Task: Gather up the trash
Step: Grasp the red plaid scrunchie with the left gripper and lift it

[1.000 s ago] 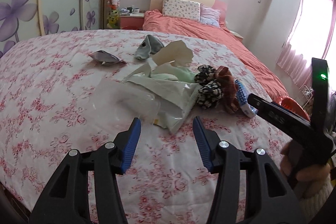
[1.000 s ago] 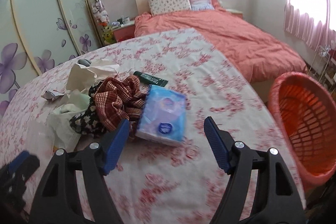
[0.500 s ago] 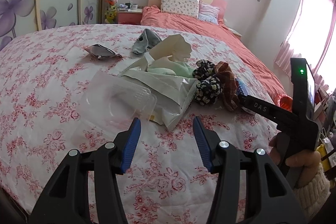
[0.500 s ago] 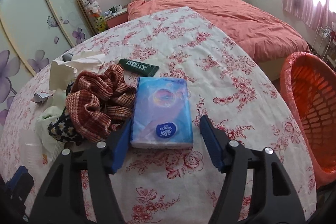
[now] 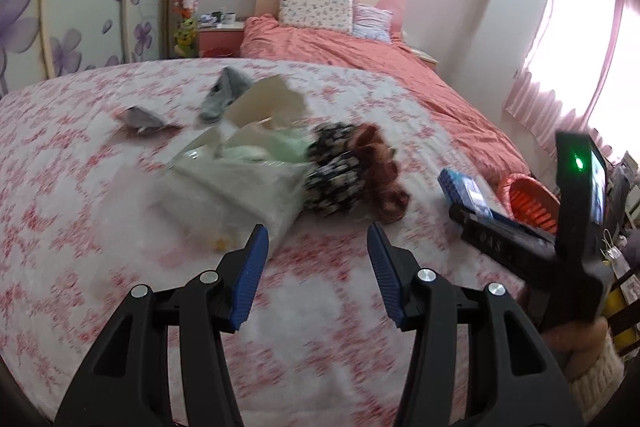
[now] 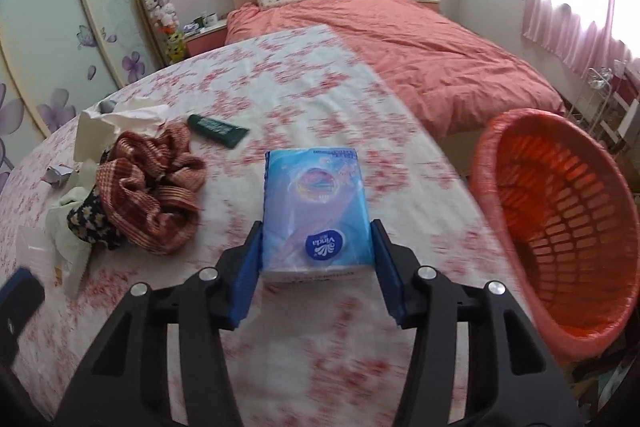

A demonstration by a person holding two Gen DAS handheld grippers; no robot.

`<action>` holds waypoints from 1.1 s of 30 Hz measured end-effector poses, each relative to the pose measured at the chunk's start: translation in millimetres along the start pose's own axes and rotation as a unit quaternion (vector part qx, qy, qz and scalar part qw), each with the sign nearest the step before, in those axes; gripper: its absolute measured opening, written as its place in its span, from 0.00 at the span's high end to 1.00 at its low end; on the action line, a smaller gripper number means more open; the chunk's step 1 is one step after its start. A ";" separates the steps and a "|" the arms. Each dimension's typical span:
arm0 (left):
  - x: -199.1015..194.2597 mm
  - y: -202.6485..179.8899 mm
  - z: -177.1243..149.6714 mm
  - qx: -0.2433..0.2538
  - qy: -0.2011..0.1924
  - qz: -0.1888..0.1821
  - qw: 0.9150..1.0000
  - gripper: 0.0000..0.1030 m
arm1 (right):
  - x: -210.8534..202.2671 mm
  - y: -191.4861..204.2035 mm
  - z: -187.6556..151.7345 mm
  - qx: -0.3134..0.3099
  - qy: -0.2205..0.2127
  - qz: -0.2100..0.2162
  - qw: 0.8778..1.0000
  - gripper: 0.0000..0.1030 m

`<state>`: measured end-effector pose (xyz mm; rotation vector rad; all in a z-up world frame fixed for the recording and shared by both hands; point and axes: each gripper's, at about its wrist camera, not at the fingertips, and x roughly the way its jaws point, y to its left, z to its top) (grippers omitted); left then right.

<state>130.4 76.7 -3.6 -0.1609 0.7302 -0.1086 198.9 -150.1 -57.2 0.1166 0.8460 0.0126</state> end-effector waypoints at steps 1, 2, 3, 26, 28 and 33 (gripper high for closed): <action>2.6 -5.3 2.4 0.003 -0.002 -0.004 1.000 0.50 | -4.3 -6.8 -1.1 0.003 -0.003 -0.001 1.000 0.50; 5.2 -10.6 5.2 0.007 -0.003 -0.007 1.000 0.50 | -8.0 -12.5 -2.4 0.006 -0.006 -0.002 1.000 0.50; 8.8 -16.4 8.2 0.012 -0.005 -0.008 1.000 0.50 | -11.7 -16.6 -4.3 0.008 -0.008 -0.003 1.000 0.50; 62.8 -66.3 34.3 0.060 0.024 -0.006 0.998 0.90 | -39.1 -87.8 -23.7 0.061 -0.011 0.000 0.998 0.50; 56.1 -69.6 37.6 0.061 0.019 -0.022 0.998 0.90 | -44.3 -91.2 -21.5 0.065 -0.017 0.001 0.998 0.50; 42.7 -83.2 44.5 0.070 0.002 -0.046 0.996 0.91 | -59.5 -96.3 -17.2 0.068 -0.035 0.001 0.997 0.50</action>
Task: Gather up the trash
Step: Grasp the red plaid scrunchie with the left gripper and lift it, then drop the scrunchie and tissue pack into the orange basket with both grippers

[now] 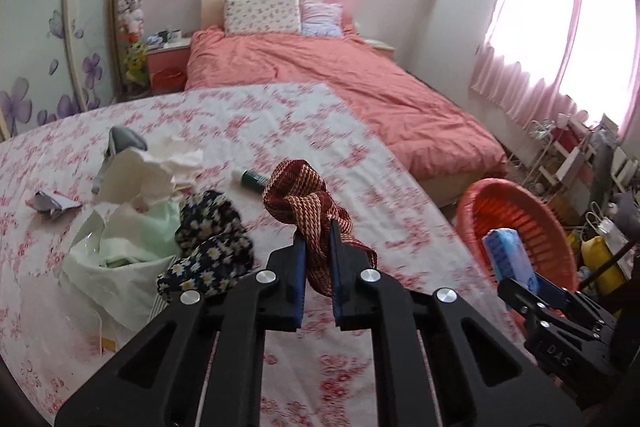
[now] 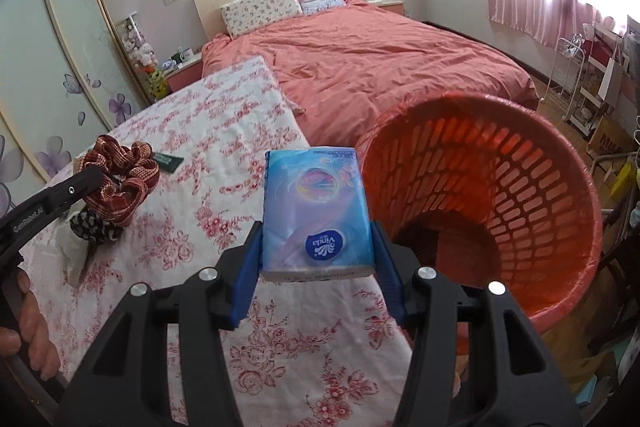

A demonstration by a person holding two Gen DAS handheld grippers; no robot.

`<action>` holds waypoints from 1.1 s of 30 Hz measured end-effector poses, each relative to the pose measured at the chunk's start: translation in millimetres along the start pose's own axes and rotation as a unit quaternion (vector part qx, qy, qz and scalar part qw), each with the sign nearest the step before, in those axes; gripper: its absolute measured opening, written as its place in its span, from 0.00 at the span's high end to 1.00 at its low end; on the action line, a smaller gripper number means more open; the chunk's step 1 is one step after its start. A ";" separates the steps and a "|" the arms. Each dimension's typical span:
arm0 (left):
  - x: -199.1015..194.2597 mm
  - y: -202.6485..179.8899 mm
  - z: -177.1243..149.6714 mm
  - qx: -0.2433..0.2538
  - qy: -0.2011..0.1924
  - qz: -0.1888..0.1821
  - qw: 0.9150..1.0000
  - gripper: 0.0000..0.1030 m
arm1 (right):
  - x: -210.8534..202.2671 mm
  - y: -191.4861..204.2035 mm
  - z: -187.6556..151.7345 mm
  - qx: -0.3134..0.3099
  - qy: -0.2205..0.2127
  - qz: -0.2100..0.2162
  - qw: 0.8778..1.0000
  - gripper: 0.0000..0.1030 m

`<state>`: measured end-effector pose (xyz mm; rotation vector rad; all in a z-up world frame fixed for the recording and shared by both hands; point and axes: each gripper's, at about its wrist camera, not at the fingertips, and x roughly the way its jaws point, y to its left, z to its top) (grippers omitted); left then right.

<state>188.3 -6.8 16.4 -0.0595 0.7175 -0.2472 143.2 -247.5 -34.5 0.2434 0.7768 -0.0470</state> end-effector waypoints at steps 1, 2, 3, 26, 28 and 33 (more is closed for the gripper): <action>-2.6 -3.5 1.4 0.000 -0.003 -0.006 1.000 0.91 | -2.4 -1.2 1.2 0.000 -0.003 0.000 1.000 0.50; -5.3 -6.9 2.2 0.001 -0.005 -0.010 1.000 0.91 | -5.7 -2.5 2.3 0.000 -0.006 0.000 1.000 0.50; -5.8 -9.7 3.6 0.003 -0.007 -0.013 1.000 0.91 | -9.0 -2.9 3.4 0.001 -0.010 -0.001 1.000 0.50; 1.8 -108.0 -4.2 0.060 -0.011 -0.111 0.992 0.91 | -69.6 -73.7 14.5 0.032 -0.090 -0.058 0.994 0.50; 4.8 -118.1 -6.2 0.065 -0.009 -0.120 0.991 0.91 | -71.7 -79.7 14.6 0.033 -0.096 -0.065 0.993 0.50; 12.2 -139.0 -9.5 0.077 -0.006 -0.141 0.987 0.91 | -73.0 -94.5 13.8 0.042 -0.105 -0.076 0.991 0.50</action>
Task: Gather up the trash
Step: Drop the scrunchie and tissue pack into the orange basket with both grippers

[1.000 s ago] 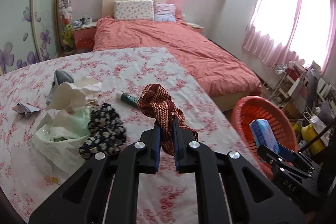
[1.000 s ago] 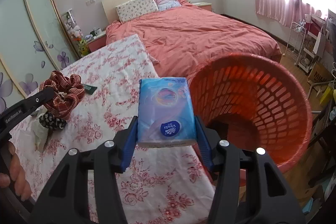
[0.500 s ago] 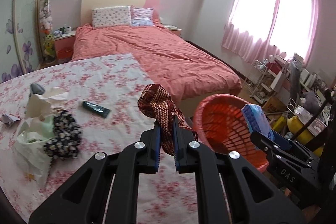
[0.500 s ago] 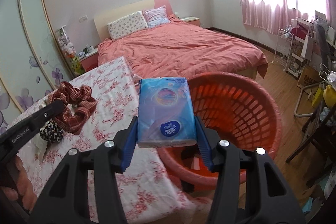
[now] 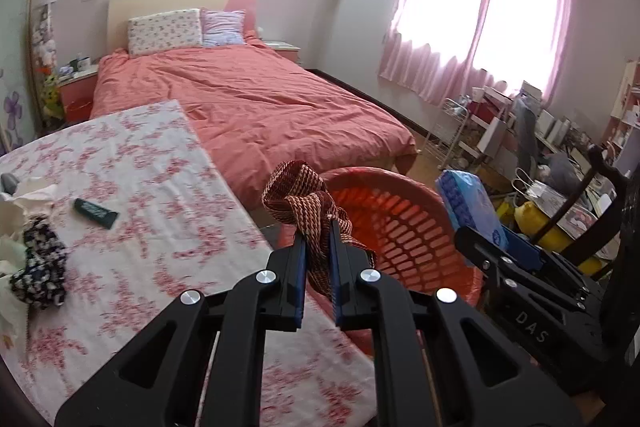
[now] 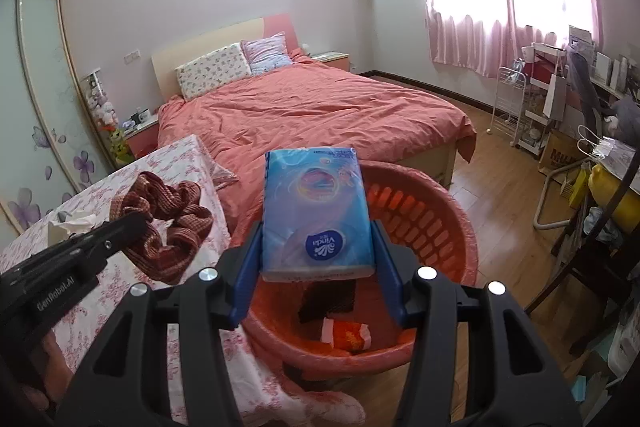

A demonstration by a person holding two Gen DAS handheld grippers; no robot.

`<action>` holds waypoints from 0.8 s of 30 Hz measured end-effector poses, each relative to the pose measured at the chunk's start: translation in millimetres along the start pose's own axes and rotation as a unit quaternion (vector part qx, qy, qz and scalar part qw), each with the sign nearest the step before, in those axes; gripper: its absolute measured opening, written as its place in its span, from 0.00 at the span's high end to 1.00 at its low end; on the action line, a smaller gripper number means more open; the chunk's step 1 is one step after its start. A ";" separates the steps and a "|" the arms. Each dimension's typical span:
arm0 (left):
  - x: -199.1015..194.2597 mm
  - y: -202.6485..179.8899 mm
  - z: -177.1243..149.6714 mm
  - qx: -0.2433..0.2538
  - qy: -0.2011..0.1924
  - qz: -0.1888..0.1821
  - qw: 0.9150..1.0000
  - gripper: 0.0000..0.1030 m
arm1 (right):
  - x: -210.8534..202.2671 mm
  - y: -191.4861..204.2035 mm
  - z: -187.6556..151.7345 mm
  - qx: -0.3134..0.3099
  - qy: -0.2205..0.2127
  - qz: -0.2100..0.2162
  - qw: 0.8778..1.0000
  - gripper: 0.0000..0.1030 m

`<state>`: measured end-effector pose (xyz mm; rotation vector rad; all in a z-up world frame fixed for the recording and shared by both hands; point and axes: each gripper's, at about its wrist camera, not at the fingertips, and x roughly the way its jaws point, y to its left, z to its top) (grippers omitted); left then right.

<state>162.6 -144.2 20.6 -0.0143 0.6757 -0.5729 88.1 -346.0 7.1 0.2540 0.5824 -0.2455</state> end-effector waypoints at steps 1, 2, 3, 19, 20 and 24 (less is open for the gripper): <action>1.2 -2.9 -0.3 0.002 0.000 -0.003 1.000 0.91 | 1.0 -2.5 0.1 0.002 0.000 -0.001 1.000 0.50; 3.0 -5.5 -0.1 0.004 0.001 -0.007 1.000 0.91 | 2.1 -5.6 0.2 0.004 -0.001 -0.002 1.000 0.50; 5.1 -8.2 -0.2 0.006 0.001 -0.010 1.000 0.91 | 3.4 -8.8 0.1 0.007 -0.001 -0.002 1.000 0.50; 34.1 -34.9 -2.8 0.022 0.018 -0.043 0.999 0.91 | 22.8 -38.4 2.6 0.028 -0.001 -0.006 1.000 0.50; 35.9 -35.9 -2.9 0.023 0.019 -0.044 0.999 0.91 | 24.1 -38.8 2.5 0.029 -0.001 -0.007 1.000 0.50; 42.2 -40.2 -2.8 0.023 0.023 -0.047 0.998 0.91 | 31.6 -43.1 3.6 0.034 0.002 -0.009 0.999 0.50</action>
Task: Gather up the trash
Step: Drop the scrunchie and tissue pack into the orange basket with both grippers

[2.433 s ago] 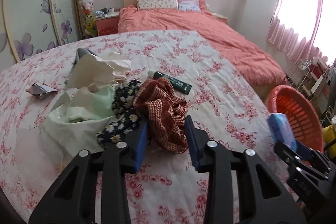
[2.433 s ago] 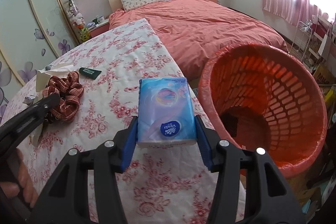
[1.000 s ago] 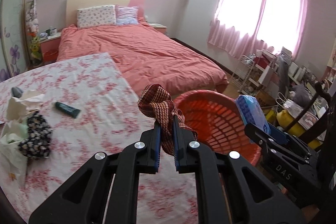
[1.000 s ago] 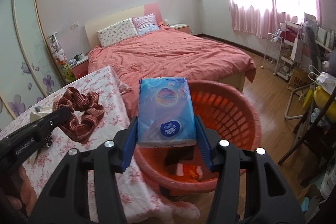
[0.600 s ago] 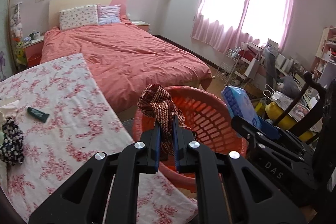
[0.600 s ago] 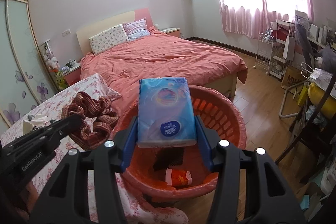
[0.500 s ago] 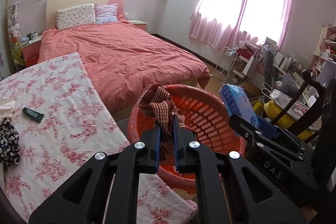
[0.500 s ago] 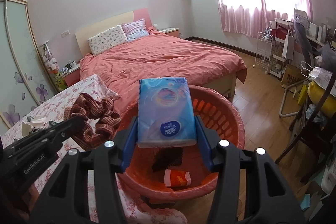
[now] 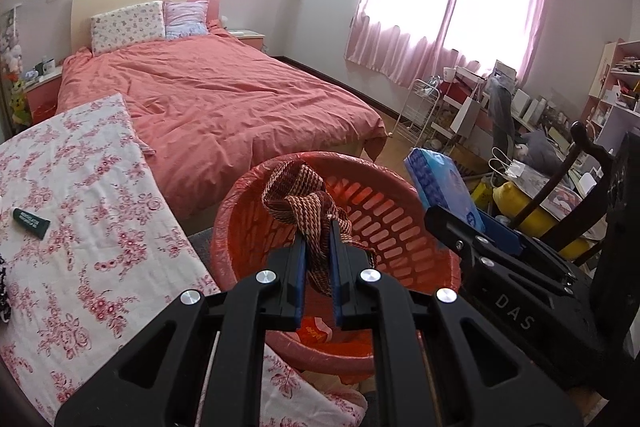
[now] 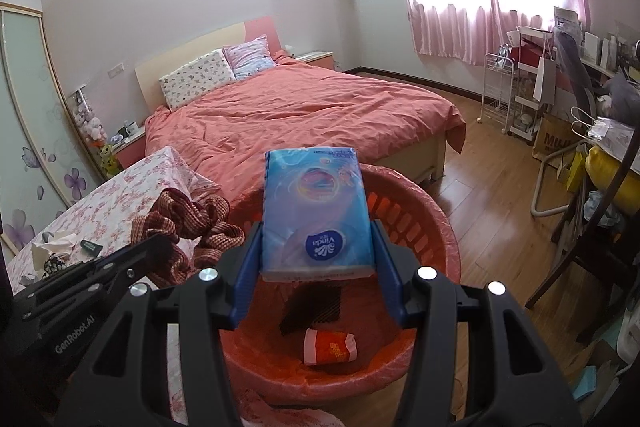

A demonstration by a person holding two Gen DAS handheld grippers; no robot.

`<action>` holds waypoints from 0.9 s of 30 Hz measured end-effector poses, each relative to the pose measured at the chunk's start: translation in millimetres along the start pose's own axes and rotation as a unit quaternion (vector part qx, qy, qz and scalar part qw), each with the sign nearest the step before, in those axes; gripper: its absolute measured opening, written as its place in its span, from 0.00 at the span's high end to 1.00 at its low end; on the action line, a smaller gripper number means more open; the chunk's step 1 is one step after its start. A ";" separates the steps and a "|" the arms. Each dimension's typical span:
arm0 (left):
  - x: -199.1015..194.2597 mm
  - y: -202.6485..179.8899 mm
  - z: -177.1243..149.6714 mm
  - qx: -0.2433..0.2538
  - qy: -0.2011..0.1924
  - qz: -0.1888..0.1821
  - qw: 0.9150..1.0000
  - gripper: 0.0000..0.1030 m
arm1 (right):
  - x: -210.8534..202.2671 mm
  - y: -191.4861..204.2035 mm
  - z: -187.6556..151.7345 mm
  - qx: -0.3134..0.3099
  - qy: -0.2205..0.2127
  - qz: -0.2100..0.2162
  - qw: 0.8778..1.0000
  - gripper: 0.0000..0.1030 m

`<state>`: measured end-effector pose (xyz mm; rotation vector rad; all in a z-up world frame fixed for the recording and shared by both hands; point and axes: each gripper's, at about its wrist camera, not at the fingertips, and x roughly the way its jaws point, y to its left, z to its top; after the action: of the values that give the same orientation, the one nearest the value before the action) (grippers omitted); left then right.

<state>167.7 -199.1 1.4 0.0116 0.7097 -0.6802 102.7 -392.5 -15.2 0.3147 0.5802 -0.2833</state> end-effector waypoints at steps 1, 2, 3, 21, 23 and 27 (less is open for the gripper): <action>1.9 -0.2 0.1 0.000 0.002 -0.001 1.000 0.91 | 1.6 -1.5 0.2 0.001 0.001 0.000 1.000 0.50; 3.8 -0.4 0.0 0.000 0.004 -0.002 1.000 0.91 | 3.7 -2.5 0.6 0.002 0.001 0.000 1.000 0.50; 5.7 -0.6 -0.4 -0.001 0.007 -0.002 1.000 0.90 | 6.0 -3.6 0.9 0.003 0.002 0.000 1.000 0.50; 3.9 25.2 -13.1 -0.033 0.036 0.042 0.998 0.69 | 8.0 -8.7 -3.0 0.000 -0.003 -0.019 1.000 0.38; -4.0 32.0 -15.3 -0.033 0.034 0.055 0.997 0.69 | 6.3 -1.6 -5.5 -0.008 -0.001 -0.016 1.000 0.38; -23.9 47.1 -23.2 -0.029 0.028 0.091 0.995 0.69 | 2.7 18.6 -8.6 -0.023 0.002 -0.002 1.000 0.38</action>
<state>167.8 -143.0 -11.9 0.0416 0.7714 -0.4862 107.1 -372.8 -19.6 0.2690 0.5914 -0.2735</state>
